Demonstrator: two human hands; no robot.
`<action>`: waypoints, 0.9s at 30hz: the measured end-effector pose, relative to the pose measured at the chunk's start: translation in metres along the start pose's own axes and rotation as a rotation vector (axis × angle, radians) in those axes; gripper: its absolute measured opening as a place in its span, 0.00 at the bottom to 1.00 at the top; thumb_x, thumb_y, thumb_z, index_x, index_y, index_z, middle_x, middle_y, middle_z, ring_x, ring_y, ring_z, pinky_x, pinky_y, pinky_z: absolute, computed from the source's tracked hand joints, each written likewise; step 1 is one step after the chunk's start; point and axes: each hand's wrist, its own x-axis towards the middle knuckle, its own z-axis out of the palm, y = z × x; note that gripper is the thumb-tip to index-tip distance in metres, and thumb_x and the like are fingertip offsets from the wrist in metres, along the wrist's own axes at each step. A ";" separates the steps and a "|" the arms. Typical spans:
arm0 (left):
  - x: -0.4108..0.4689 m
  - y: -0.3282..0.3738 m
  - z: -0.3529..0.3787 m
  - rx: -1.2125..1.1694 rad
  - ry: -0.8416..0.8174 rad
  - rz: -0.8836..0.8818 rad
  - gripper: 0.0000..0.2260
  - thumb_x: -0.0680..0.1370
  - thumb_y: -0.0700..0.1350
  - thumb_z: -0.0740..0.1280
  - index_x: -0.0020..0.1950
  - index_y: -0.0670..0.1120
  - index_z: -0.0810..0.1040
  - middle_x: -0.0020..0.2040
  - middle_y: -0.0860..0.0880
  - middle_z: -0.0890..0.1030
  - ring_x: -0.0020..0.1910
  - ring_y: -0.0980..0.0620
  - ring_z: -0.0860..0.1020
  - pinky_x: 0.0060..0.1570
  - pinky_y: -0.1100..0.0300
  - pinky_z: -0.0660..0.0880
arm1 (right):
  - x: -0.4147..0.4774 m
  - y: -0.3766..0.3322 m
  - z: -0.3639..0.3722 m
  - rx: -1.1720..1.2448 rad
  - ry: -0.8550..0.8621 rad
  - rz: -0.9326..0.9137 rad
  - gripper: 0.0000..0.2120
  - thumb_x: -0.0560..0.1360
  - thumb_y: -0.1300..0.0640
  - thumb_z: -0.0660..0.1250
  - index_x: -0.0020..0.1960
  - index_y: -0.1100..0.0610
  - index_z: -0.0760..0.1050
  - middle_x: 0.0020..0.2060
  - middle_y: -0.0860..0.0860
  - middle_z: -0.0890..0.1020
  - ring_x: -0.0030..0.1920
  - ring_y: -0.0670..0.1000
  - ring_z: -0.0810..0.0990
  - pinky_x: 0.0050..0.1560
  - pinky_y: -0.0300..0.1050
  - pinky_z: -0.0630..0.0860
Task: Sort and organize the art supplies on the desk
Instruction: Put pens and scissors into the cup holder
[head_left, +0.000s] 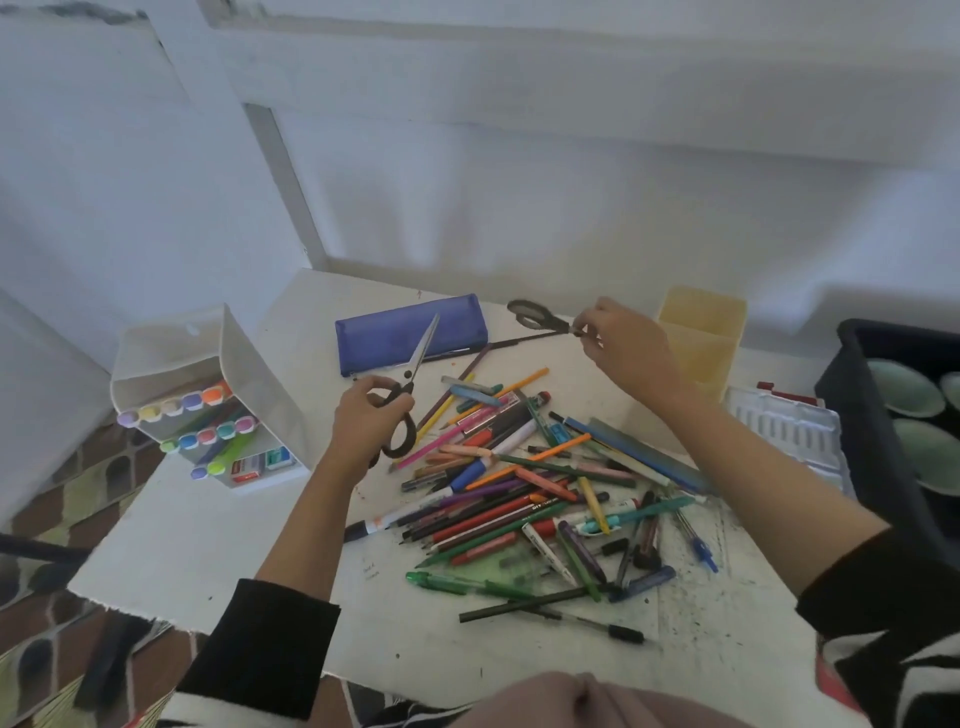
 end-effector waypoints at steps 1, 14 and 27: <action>-0.002 0.008 0.002 -0.053 -0.061 -0.003 0.08 0.77 0.42 0.67 0.55 0.44 0.75 0.42 0.44 0.79 0.39 0.48 0.76 0.38 0.58 0.74 | -0.003 0.003 -0.008 0.110 0.016 0.012 0.07 0.76 0.62 0.64 0.52 0.57 0.78 0.44 0.52 0.77 0.37 0.51 0.74 0.37 0.44 0.69; 0.001 0.110 0.063 -0.554 -1.185 -0.268 0.31 0.65 0.54 0.73 0.61 0.40 0.71 0.35 0.48 0.68 0.26 0.56 0.63 0.17 0.68 0.63 | -0.048 0.061 -0.085 0.698 0.115 0.445 0.23 0.72 0.68 0.67 0.62 0.53 0.65 0.41 0.51 0.78 0.26 0.51 0.79 0.27 0.38 0.78; 0.001 0.185 0.144 -0.635 -1.188 -0.584 0.31 0.69 0.57 0.62 0.58 0.33 0.69 0.33 0.46 0.68 0.25 0.53 0.67 0.16 0.71 0.64 | -0.037 0.075 -0.085 0.999 0.435 0.604 0.04 0.79 0.57 0.62 0.49 0.57 0.73 0.44 0.61 0.82 0.37 0.54 0.83 0.39 0.43 0.81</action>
